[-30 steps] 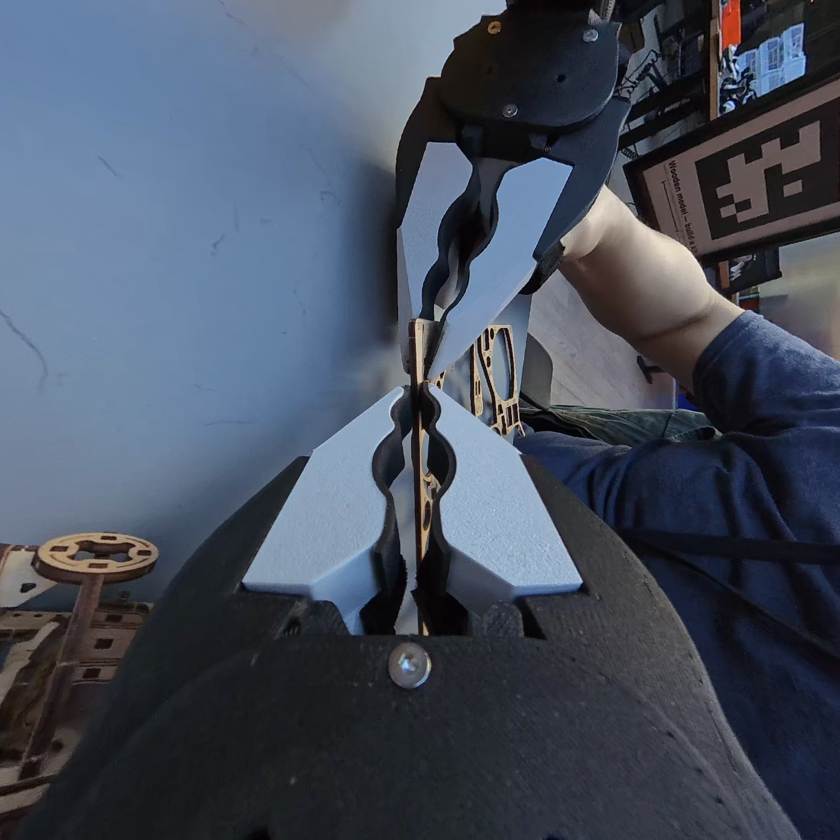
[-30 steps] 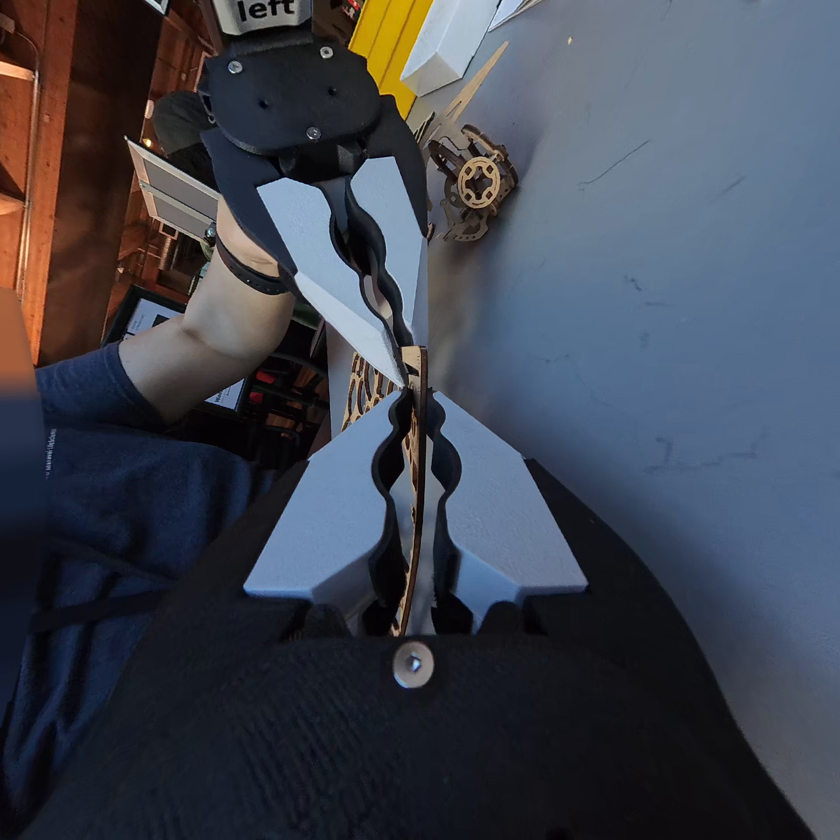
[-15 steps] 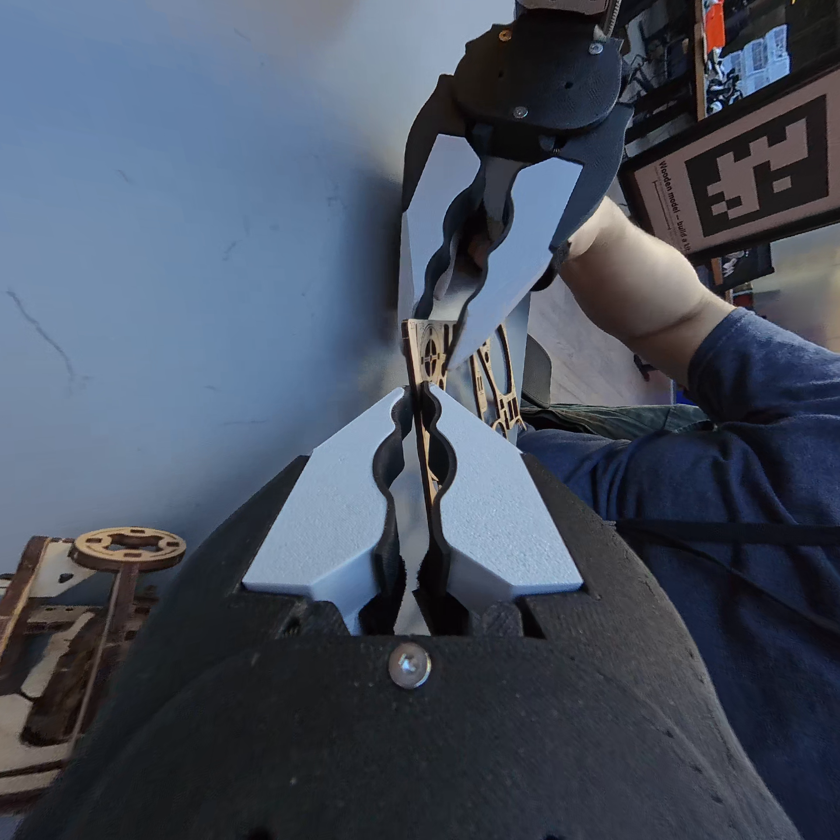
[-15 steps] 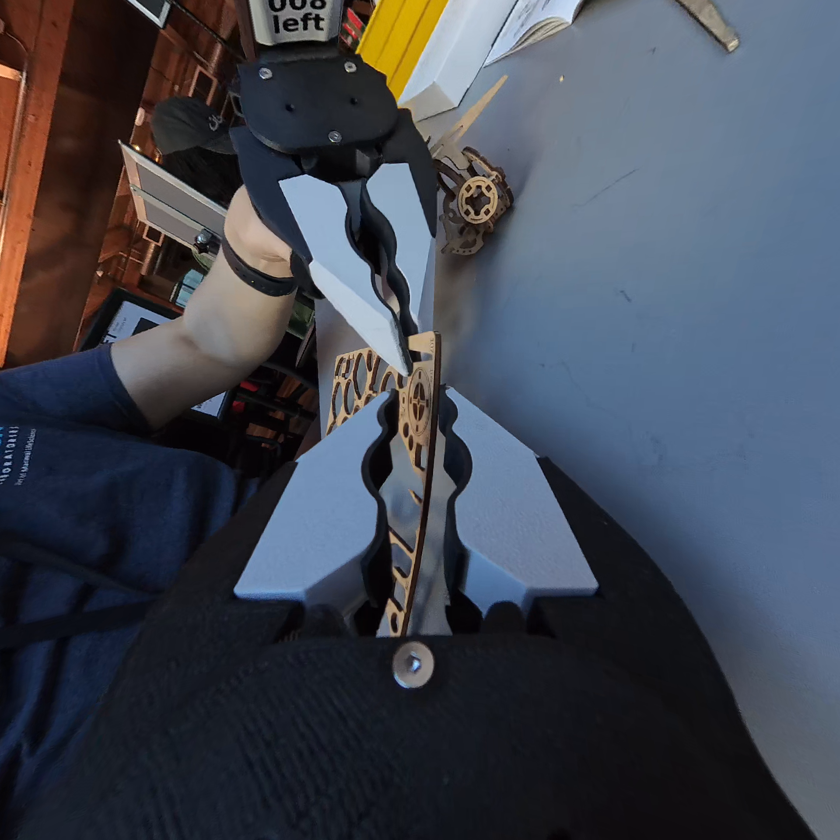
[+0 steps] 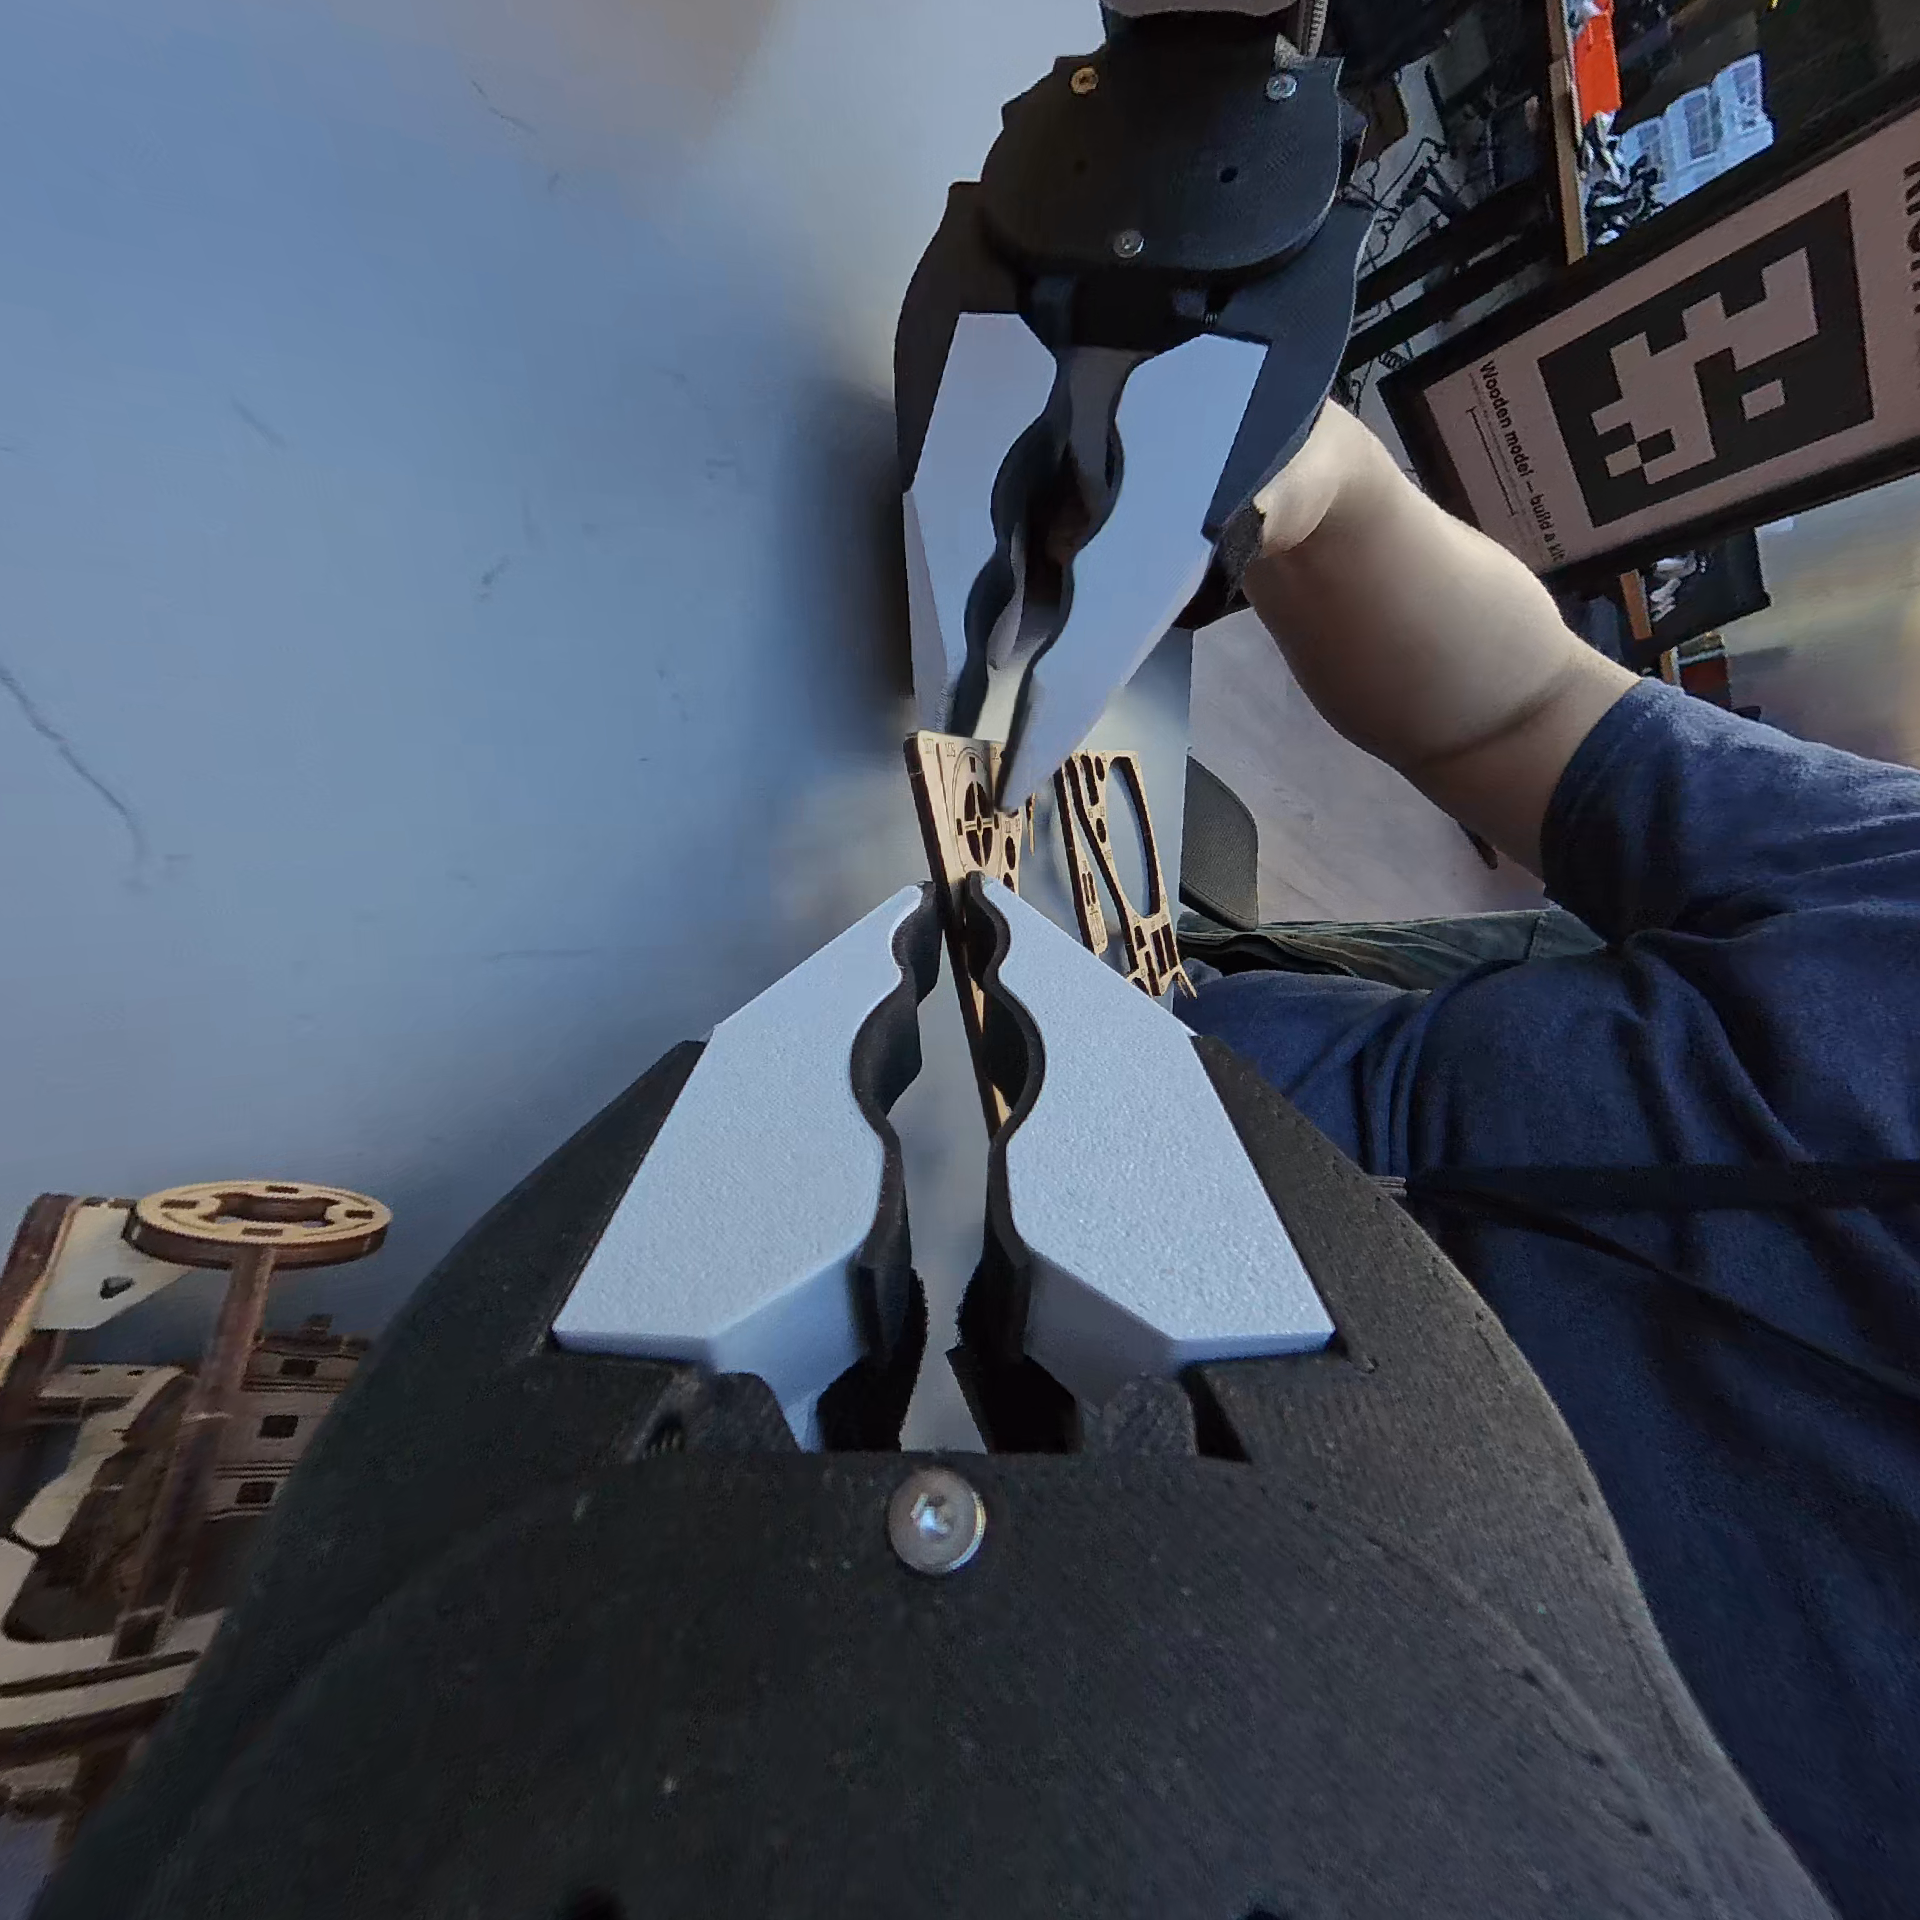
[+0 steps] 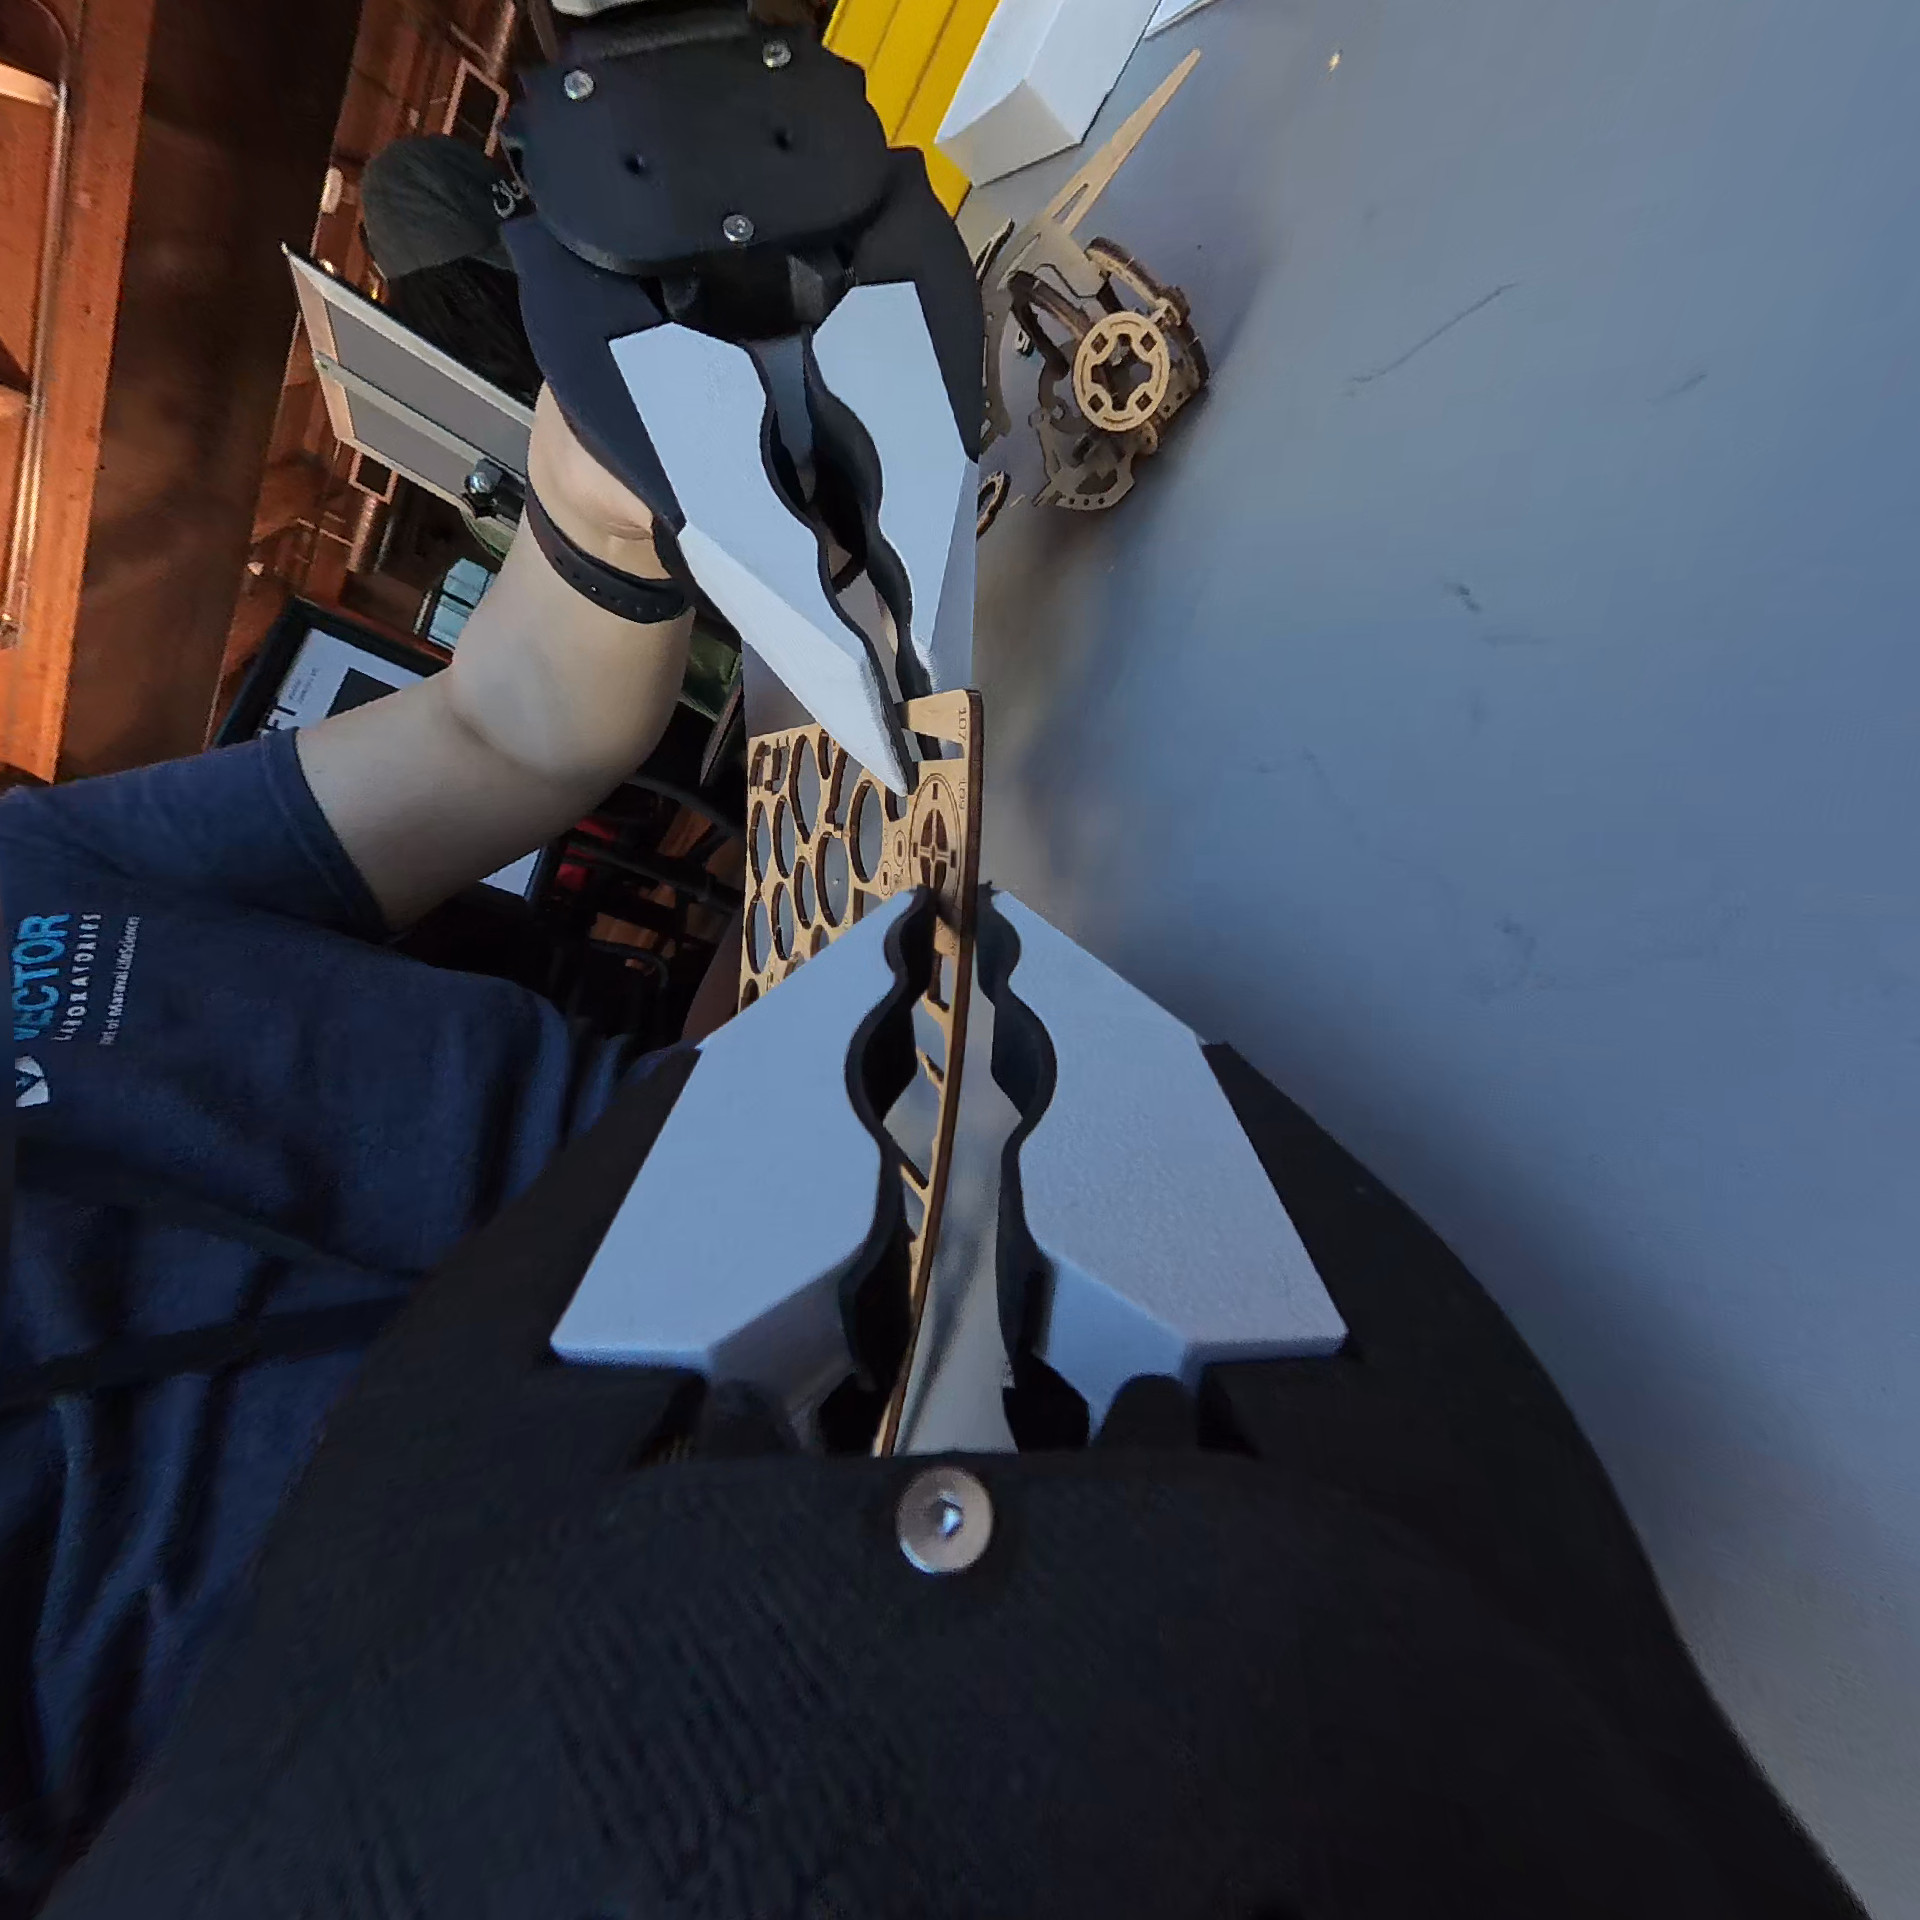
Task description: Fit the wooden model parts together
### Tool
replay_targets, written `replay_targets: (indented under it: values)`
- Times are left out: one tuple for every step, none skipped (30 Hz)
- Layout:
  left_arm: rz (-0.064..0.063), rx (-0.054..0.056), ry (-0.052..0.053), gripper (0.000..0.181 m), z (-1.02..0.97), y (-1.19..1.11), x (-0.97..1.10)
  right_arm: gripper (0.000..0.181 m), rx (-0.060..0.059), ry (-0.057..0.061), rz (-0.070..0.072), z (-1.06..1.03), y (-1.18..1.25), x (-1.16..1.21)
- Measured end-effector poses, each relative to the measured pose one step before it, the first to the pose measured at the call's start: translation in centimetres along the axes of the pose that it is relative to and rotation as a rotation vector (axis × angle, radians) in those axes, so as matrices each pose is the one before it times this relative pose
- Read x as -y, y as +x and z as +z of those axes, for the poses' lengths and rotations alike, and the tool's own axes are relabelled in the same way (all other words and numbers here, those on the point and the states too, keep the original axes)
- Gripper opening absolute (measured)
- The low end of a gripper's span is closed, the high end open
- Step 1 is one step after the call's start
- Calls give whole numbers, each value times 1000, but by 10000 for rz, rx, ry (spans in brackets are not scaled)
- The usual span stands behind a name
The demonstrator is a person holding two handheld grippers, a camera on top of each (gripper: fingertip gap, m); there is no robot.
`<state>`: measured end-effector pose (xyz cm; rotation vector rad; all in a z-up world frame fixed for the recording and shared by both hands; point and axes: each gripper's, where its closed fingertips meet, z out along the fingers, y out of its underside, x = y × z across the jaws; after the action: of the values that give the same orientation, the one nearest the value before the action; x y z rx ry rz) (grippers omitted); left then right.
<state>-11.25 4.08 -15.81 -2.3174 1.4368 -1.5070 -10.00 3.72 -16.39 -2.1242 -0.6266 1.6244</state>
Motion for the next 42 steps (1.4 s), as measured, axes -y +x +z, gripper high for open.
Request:
replay_targets:
  values:
    - [20,35,-58,2,19,-42,-45,4,-76,-15,-116,27,8,-7]
    - [46,-4,-6,3,17,18,-8,4,53,50,-46,-58,-108,24]
    - [15,-49,14,4,-7,57,23,3,128,53,29,-63,-145,54]
    - [-18,-52,-38,5,13,34,-15,3,146,9,14,-39,-182,4]
    - [23,4,-70,7,21,-52,8,3,86,-15,15,-15,-90,-1]
    - [94,51,5,8,25,-104,155,3,-7,-44,31,36,41,-15]
    - [111,-41,99,13,-4,37,353,3,-20,-91,-42,94,-5,-99]
    - [59,-136,121,17,-15,149,436,3,25,-178,-116,128,-108,-240]
    - [-6,-158,49,17,2,136,365,3,-47,-145,-94,123,-12,-183]
    - [-22,-153,-22,19,42,81,262,3,-25,-64,-84,81,-33,-68]
    - [-45,-138,-101,18,99,33,86,3,32,-65,-100,48,-103,-66]
    - [-86,-142,-211,18,169,14,-139,4,7,-39,-57,18,-32,-31]
    - [-97,-90,-264,15,192,-76,-245,3,38,15,-76,9,-65,72]
    - [-62,-47,-158,10,199,-124,-137,4,43,18,-184,-6,-89,136]
    - [-65,-78,-71,8,164,-22,-32,4,-47,-55,-283,-22,32,105]
    - [-103,-5,16,6,-9,-77,91,5,-206,-201,-244,-35,299,-50]
    - [-105,69,151,5,-190,-110,262,6,-197,-1,-266,-114,276,279]
    - [-168,107,325,4,-339,-103,451,7,-325,224,-311,-292,371,619]
    - [-243,36,473,3,-457,0,578,8,-506,452,-335,-589,489,1016]
    - [-260,-69,492,2,-489,144,480,16,-680,637,-193,-903,580,1441]
    - [-226,47,553,1,-509,-29,438,22,-703,810,-100,-1136,375,1836]
    - [-181,232,666,1,-602,-359,490,21,-457,900,-145,-1176,-311,1994]
    - [-156,108,586,1,-590,-201,361,18,-243,849,-10,-1058,-830,1922]
    - [-214,-40,495,1,-542,-10,259,16,-102,514,192,-716,-1138,1276]
    - [-288,-90,548,1,-526,58,316,11,114,-18,253,-252,-1408,241]
    - [-273,-77,613,1,-483,60,376,9,143,-314,375,210,-1180,-616]
    - [-203,-17,567,1,-424,33,267,10,-7,-392,663,625,-495,-1107]
    - [-131,44,564,1,-366,1,200,15,96,-391,802,868,-219,-1283]
    - [-87,92,563,1,-344,-40,145,18,324,-297,731,963,-235,-1108]
    - [-60,75,525,1,-348,22,78,21,175,-195,650,865,174,-833]
    - [-78,87,597,1,-454,29,189,23,-141,-227,398,677,682,-754]
    - [-120,28,668,0,-540,125,307,25,-352,-177,111,471,857,-462]
    - [-161,-71,660,0,-570,251,344,25,-383,170,-69,310,715,159]
    - [-184,-96,643,0,-549,292,354,29,-366,271,-88,261,555,360]
    - [-84,-38,554,0,-454,193,209,30,-79,147,-71,336,15,271]
    - [56,40,389,0,-309,61,-22,33,102,61,12,425,-239,218]
    - [128,81,275,0,-210,-47,-181,36,208,119,79,413,-292,324]
    - [64,53,215,0,-131,-48,-228,37,74,177,138,378,45,416]
    - [-61,-44,224,0,-96,24,-136,37,68,177,101,331,98,366]
    - [-140,-76,202,1,-78,11,-81,36,142,153,89,303,23,301]
    - [-134,-69,129,1,-40,-56,-104,34,266,192,209,258,-95,323]
    - [-123,-108,135,1,-74,-17,-13,32,289,249,297,168,-102,333]
